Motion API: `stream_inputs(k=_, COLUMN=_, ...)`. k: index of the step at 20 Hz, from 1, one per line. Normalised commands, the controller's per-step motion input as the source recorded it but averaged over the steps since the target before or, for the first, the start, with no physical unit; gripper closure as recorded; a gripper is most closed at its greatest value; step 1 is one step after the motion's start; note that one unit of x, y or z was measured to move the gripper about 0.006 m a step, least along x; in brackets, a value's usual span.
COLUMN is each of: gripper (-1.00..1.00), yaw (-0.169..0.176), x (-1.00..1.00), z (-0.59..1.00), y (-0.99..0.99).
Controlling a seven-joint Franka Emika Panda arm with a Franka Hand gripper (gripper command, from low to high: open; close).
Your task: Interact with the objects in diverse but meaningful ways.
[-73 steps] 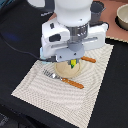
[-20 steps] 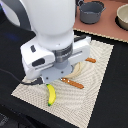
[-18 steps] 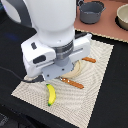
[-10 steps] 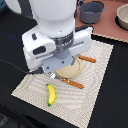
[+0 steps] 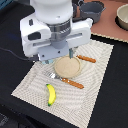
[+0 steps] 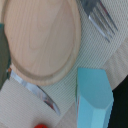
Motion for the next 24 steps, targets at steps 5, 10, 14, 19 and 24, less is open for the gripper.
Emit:
stream_inputs(k=5, gripper=-1.0, yaw=-0.01, x=-0.52, z=0.02, y=0.73)
stream_inputs(k=10, gripper=-1.0, yaw=0.0, x=-0.5, z=0.0, y=0.84)
stream_inputs(k=14, gripper=-1.0, yaw=0.0, x=-0.4, z=0.0, y=0.85)
stream_inputs(k=19, gripper=-1.0, yaw=-0.003, x=-0.35, z=0.0, y=0.83)
stream_inputs(k=24, gripper=-1.0, yaw=-0.017, x=-0.29, z=-0.01, y=0.83)
